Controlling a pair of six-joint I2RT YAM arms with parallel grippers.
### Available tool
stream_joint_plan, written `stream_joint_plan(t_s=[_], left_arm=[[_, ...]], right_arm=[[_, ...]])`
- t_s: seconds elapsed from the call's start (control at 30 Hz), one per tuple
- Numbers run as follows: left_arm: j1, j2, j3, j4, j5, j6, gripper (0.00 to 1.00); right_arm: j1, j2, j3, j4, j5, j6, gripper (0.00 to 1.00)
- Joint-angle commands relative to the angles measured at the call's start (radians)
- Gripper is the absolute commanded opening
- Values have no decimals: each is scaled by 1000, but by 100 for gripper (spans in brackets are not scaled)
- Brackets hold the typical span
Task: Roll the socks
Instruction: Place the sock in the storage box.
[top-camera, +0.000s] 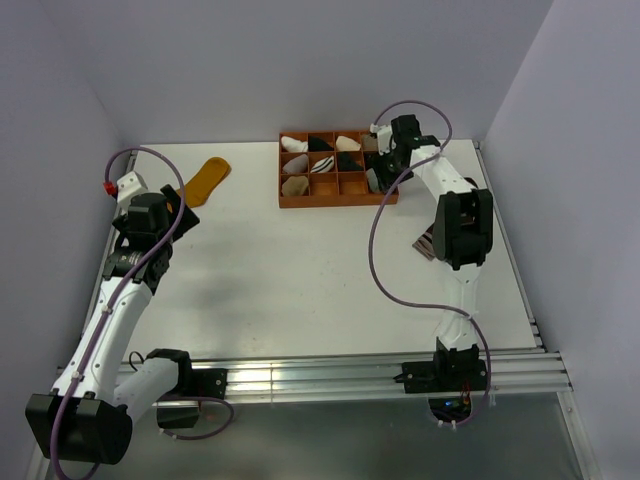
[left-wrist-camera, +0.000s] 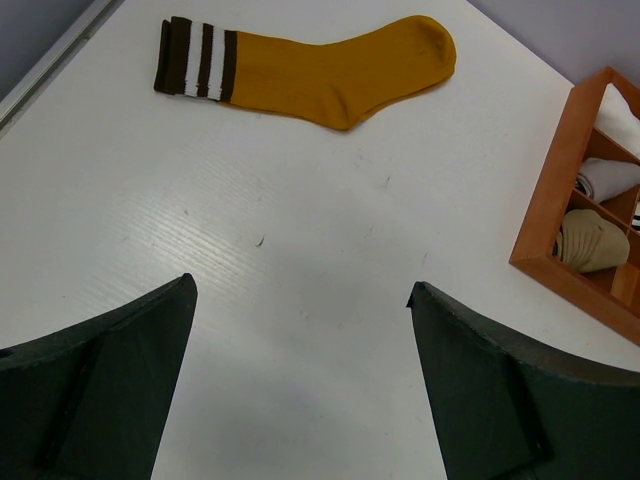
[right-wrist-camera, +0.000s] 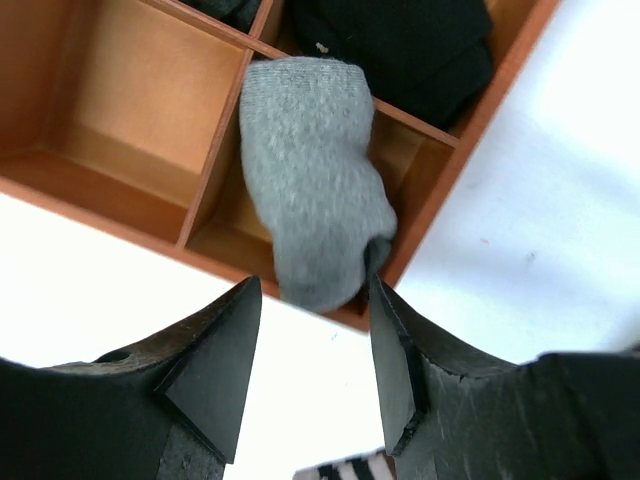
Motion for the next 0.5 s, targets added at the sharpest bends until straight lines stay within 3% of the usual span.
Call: stream_joint_plan(t_s=[0.0,0.3,0.47], left_arm=[[4,-25,-4,20,13,1,93],[4,-34,-7,20,7,-2,93],[4,-43,-7,22,7,-2,93]], right_arm=[[-6,-102,13,-22,3,28,55],[-7,-117,-25,188,-29,241,36],[-12,-42,-22,185,6,284,34]])
